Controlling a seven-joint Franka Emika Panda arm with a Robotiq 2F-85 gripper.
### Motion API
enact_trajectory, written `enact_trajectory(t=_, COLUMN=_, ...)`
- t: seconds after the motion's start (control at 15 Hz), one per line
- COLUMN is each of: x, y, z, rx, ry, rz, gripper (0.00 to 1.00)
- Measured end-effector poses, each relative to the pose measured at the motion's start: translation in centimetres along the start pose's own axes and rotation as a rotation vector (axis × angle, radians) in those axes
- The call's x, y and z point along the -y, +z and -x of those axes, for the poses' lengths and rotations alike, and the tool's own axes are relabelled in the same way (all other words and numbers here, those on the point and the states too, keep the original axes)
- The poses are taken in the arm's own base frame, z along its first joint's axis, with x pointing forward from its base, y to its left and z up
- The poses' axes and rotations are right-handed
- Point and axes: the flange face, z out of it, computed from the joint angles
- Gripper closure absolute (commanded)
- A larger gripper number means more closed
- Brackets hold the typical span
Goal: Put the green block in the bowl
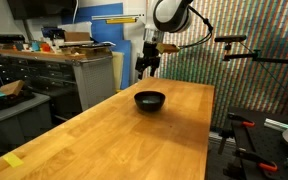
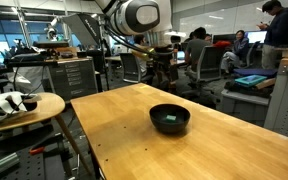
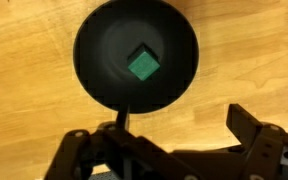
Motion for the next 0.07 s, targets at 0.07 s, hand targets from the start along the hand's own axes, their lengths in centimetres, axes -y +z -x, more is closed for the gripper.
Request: enact_trajectory(t=0.07, x=0.02, y=-0.21, z=-0.02, rx=-0.002, ry=0.000, rz=-0.001, gripper=0.00)
